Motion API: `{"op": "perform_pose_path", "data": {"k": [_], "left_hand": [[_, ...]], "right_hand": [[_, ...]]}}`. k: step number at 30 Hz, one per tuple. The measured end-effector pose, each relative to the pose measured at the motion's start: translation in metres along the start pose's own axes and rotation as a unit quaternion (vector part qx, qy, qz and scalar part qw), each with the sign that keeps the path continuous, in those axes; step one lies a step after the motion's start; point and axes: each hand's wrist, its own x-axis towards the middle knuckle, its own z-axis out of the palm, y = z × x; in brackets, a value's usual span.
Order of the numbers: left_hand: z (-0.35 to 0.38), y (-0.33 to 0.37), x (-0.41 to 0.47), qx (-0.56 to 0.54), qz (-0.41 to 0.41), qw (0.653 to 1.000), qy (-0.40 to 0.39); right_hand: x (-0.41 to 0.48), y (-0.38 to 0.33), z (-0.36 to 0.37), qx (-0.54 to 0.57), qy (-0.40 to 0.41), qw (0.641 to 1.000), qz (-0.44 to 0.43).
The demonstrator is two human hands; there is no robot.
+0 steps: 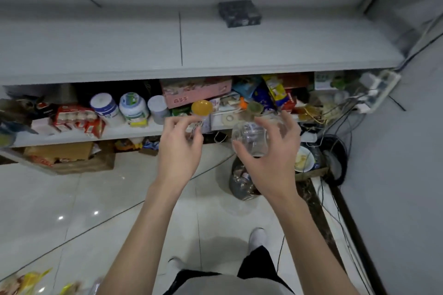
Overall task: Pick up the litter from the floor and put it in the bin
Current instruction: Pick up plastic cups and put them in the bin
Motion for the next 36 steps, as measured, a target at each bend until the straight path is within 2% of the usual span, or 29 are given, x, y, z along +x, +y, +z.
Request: {"op": "perform_pose_path", "data": {"k": [6,12,19,24,28,31,36], "left_hand": [[0.125,0.054,0.001,0.004,-0.016,0.998,-0.067],[0.22,0.056,0.003,-0.015,-0.073,0.989,-0.125],[0.316,-0.019,0.007,0.022,-0.132,0.977,-0.164],[0.386,-0.082,-0.002,0.018,-0.205,0.957,-0.202],[0.436,-0.133,-0.009,0.019,-0.208,0.95,-0.233],[0.454,-0.164,-0.008,0.022,-0.211,0.943,-0.256],[0.451,-0.197,-0.002,0.039,-0.24,0.938,-0.248]], "right_hand": [[0.041,0.12,-0.062,-0.01,0.0,0.998,0.057],[0.062,0.215,-0.066,-0.01,-0.03,0.994,0.103],[0.058,0.317,-0.012,-0.003,-0.054,0.986,0.16],[0.039,0.381,0.048,-0.012,-0.074,0.981,0.177],[0.023,0.424,0.095,-0.022,-0.097,0.978,0.181],[0.013,0.451,0.124,-0.006,-0.11,0.974,0.196],[0.006,0.477,0.16,0.026,-0.126,0.97,0.207]]}}
